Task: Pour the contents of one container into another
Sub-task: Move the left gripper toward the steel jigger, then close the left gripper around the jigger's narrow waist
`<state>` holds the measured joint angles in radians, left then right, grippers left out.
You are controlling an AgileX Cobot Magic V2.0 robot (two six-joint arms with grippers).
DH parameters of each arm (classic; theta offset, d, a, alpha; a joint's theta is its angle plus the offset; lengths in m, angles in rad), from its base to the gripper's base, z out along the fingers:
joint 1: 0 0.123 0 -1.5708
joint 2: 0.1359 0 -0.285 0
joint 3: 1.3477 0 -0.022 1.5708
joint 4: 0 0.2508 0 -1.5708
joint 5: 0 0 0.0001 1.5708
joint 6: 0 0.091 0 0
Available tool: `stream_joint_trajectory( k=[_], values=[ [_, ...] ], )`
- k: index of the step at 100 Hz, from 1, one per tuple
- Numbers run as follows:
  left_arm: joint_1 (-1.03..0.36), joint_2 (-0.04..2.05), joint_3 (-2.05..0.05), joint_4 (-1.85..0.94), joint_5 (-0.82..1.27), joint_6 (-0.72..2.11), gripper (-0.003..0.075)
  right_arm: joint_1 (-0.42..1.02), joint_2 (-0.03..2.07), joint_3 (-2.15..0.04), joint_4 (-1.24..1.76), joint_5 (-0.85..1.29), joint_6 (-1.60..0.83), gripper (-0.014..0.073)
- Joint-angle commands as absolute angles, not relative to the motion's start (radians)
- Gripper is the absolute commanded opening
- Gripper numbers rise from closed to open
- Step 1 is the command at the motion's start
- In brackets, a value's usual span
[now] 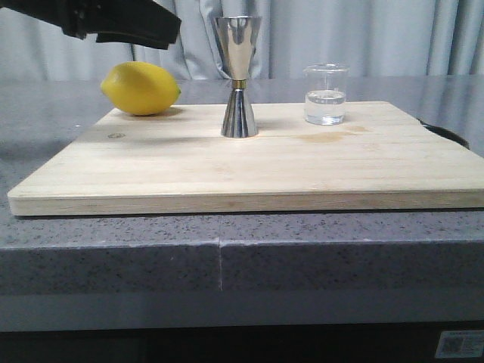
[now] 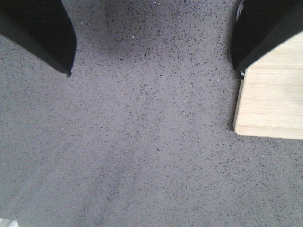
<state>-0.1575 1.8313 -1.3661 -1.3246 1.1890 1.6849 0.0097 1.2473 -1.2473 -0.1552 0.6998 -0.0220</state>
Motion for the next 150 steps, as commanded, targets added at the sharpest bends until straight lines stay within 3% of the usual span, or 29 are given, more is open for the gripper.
stream_joint_trajectory(
  k=[1, 134, 150],
  values=[
    [-0.184, 1.807, -1.397, -1.396, 1.221, 1.696, 0.0514, 0.004, 1.228, -1.280, -0.178, 0.647, -0.029, 0.0603],
    [-0.332, 1.879, -1.397, -1.519, 1.094, 1.835, 0.0514, 0.004, 1.311, -1.188, -0.121, 0.490, -0.029, 0.0602],
    [-0.332, 1.879, -1.397, -1.519, 1.092, 1.835, 0.0513, 0.004, 1.311, -1.188, -0.121, 0.490, -0.029, 0.0564]
  ],
)
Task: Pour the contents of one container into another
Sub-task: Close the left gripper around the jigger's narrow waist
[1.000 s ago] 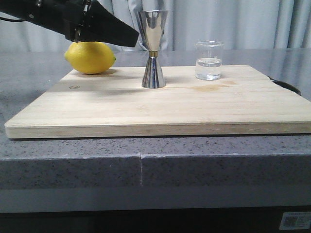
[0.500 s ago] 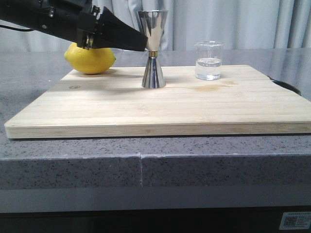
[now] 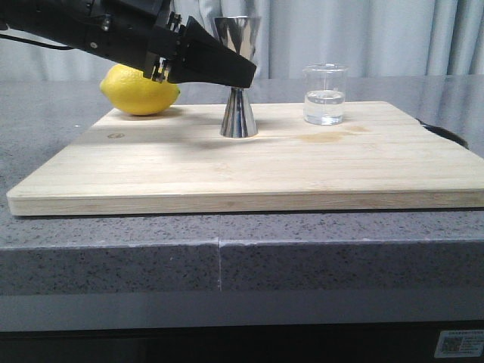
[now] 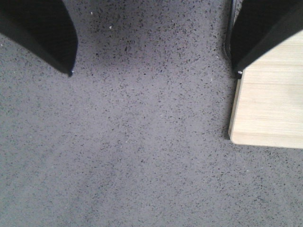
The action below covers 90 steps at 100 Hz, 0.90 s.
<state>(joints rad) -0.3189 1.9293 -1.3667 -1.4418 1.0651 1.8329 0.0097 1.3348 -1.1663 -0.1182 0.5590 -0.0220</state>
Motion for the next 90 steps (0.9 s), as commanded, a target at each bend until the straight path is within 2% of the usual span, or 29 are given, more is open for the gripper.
stream_joint_trajectory(
  k=[1, 17, 32, 81, 90],
  values=[
    [-0.332, 1.879, -1.397, -1.519, 1.092, 1.835, 0.0513, 0.004, 1.311, -1.188, -0.121, 0.490, -0.029, 0.0562],
    [-0.336, 1.879, -1.397, -1.519, 1.092, 1.835, 0.0510, 0.004, 1.311, -1.188, -0.121, 0.490, -0.029, 0.0551],
    [-0.349, 1.884, -1.397, -1.512, 1.092, 1.835, 0.0472, 0.004, 1.311, -1.188, -0.121, 0.490, -0.029, 0.0551],
    [-0.366, 1.937, -1.397, -1.547, 1.100, 1.842, 0.0470, 0.004, 1.311, -1.188, -0.121, 0.492, -0.029, 0.0551],
    [-0.366, 1.937, -1.397, -1.547, 1.100, 1.842, 0.0439, 0.004, 1.311, -1.188, -0.121, 0.490, -0.029, 0.0551]
  ],
)
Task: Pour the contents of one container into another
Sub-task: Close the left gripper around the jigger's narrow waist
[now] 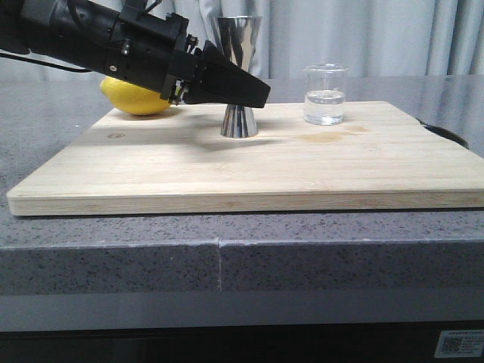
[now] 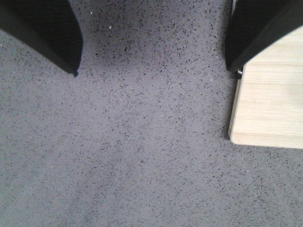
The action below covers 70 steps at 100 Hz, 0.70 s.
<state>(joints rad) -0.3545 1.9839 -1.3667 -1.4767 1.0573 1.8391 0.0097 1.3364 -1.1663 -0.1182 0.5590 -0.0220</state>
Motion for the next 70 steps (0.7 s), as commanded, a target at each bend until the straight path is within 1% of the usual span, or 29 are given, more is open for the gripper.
stream_joint_trajectory(
  k=[1, 13, 27, 41, 66, 70],
  values=[
    [-0.366, 1.937, -1.397, -1.547, 1.100, 1.842, 0.0435, 0.004, 1.311, -1.188, -0.121, 0.488, -0.029, 0.0551],
    [-0.366, 1.937, -1.397, -1.547, 1.100, 1.845, 0.0360, 0.004, 1.311, -1.188, -0.121, 0.488, -0.029, 0.0551],
    [-0.366, 1.937, -1.397, -1.547, 1.100, 1.863, 0.0304, 0.004, 1.311, -1.188, -0.121, 0.488, -0.029, 0.0551],
    [-0.366, 1.937, -1.397, -1.548, 1.100, 1.864, 0.0283, 0.004, 1.311, -1.188, -0.121, 0.488, -0.029, 0.0551],
    [-0.366, 1.938, -1.397, -1.548, 1.100, 1.864, 0.0279, 0.004, 1.311, -1.188, -0.121, 0.488, -0.029, 0.0551],
    [-0.366, 1.938, -1.397, -1.548, 1.100, 1.864, 0.0270, 0.004, 1.311, -1.188, -0.121, 0.488, -0.029, 0.0551]
  ],
)
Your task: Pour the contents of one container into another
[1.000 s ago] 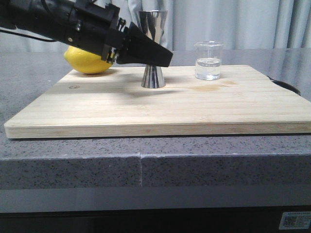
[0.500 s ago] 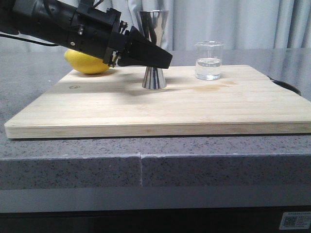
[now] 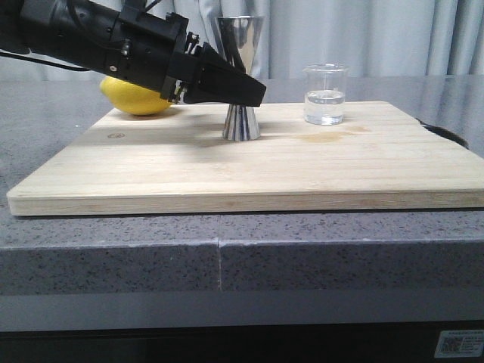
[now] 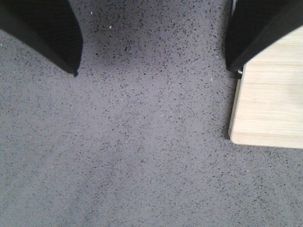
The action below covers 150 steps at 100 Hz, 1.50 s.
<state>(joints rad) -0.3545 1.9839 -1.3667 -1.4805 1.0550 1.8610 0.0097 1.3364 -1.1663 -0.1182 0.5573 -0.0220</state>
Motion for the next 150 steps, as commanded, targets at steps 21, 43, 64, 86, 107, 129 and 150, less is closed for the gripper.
stream_joint_trajectory(
  k=[21, 43, 64, 86, 107, 129, 150],
  values=[
    [-0.366, 1.938, -1.397, -1.548, 1.102, 1.868, 0.0155, 0.004, 1.311, -1.188, -0.121, 0.488, -0.029, 0.0551],
    [-0.366, 1.938, -1.397, -1.548, 1.129, 1.893, 0.0069, 0.004, 1.311, -1.188, -0.121, 0.486, -0.029, 0.0551],
    [-0.366, 1.938, -1.397, -1.548, 1.147, 1.898, 0.0062, 0.004, 1.312, -1.187, -0.121, 0.486, -0.029, 0.0551],
    [-0.366, 1.937, -1.410, -1.561, 1.167, 1.898, 0.0062, 0.004, 1.312, -1.139, -0.121, 0.410, -0.032, 0.0551],
    [-0.366, 1.937, -1.464, -1.559, 1.188, 1.898, 0.0055, 0.004, 1.312, -0.995, -0.121, 0.256, -0.045, 0.0550],
    [-0.366, 1.937, -1.466, -1.544, 1.189, 1.898, -0.0004, 0.020, 1.312, -0.823, -0.121, 0.032, -0.045, 0.0550],
    [-0.364, 1.937, -1.466, -1.538, 1.189, 1.898, -0.0010, 0.123, 1.312, -0.755, -0.127, -0.143, -0.045, 0.0550]
  ],
)
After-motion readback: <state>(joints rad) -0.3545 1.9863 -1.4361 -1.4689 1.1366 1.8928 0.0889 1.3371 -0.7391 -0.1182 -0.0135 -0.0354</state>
